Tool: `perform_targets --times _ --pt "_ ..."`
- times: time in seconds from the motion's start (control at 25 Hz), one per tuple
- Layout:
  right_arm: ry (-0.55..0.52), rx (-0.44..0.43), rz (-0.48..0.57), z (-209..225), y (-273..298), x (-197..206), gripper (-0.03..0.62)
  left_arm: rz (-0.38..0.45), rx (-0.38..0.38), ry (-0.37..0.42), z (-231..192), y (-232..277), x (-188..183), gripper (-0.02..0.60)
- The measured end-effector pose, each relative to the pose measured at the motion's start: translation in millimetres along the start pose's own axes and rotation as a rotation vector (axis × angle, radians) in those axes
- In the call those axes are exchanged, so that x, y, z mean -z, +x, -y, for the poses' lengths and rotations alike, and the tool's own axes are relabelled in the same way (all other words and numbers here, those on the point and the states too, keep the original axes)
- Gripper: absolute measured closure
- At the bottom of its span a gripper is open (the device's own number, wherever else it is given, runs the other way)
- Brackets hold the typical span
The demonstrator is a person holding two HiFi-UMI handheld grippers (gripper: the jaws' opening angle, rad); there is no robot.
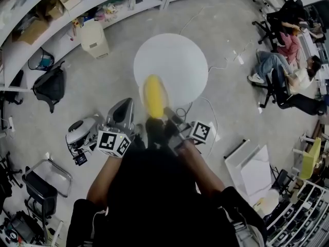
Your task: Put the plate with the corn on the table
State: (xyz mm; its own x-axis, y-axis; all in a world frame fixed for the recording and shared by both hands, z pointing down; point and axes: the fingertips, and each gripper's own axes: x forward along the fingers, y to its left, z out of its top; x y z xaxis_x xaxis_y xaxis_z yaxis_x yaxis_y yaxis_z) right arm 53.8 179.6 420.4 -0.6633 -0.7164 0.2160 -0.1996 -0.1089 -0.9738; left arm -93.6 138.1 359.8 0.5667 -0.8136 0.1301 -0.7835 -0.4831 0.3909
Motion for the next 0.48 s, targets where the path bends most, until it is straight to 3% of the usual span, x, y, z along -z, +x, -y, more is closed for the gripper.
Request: perform_targets --times 0.48 --pt "-0.028 -0.044 -0.083 -7 31 -73 0.556 0.012 -0.057 0.016 3 71 -17 0.577"
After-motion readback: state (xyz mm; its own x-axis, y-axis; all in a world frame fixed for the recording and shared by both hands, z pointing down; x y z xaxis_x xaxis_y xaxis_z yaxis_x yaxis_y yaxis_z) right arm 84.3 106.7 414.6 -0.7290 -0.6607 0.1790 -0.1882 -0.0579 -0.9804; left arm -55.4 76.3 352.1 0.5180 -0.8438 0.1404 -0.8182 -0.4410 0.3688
